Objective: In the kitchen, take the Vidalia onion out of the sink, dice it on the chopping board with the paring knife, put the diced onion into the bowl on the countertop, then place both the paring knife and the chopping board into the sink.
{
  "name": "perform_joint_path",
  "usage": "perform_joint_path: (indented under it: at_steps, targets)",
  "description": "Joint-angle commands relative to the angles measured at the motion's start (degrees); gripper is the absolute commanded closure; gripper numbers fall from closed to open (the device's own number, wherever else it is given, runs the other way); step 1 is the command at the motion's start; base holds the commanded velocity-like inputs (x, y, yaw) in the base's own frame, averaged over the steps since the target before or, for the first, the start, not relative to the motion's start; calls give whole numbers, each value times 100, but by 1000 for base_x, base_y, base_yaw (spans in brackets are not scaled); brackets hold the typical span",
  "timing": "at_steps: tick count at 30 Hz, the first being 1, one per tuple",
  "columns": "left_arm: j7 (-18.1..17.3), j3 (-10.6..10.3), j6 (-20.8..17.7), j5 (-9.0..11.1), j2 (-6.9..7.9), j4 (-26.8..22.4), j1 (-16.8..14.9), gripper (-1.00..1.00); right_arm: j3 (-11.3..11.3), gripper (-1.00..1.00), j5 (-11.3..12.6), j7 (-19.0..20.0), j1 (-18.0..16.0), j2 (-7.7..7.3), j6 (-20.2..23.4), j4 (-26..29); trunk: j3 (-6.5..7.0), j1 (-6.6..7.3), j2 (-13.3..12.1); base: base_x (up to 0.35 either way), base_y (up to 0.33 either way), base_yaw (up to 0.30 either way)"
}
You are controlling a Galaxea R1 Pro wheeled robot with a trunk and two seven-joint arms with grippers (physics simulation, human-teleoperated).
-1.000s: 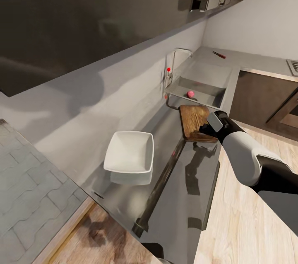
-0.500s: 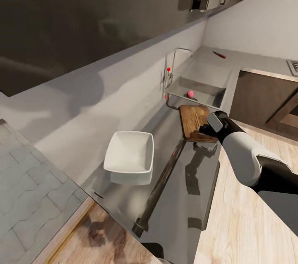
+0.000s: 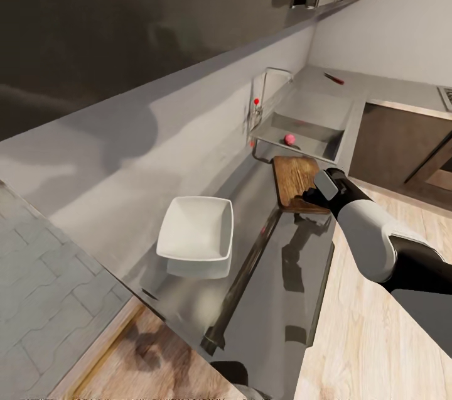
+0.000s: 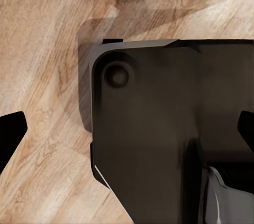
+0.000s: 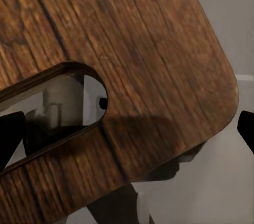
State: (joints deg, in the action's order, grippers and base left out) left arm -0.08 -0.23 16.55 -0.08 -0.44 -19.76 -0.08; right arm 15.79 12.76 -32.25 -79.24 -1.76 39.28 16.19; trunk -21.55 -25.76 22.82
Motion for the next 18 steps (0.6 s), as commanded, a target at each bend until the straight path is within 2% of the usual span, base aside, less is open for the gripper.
perform_joint_path:
  at_steps: [1, 9, 18]
  targets:
    - [-1, -1, 15, -1, 0, -1, -1, -100, -5, -100, 60, -45, -3, 0, 10, 7, -16, -3, 10, 0, 0, 0]
    - [-1, -2, 15, -1, 0, -1, -1, -100, -5, -100, 60, -45, -3, 4, 17, 0, -73, -3, 10, 0, 0, 0]
    - [-1, -2, 15, -7, 0, -1, -1, -100, -5, -100, 60, -45, -3, -7, 18, -161, -79, -3, 10, 0, 0, 0]
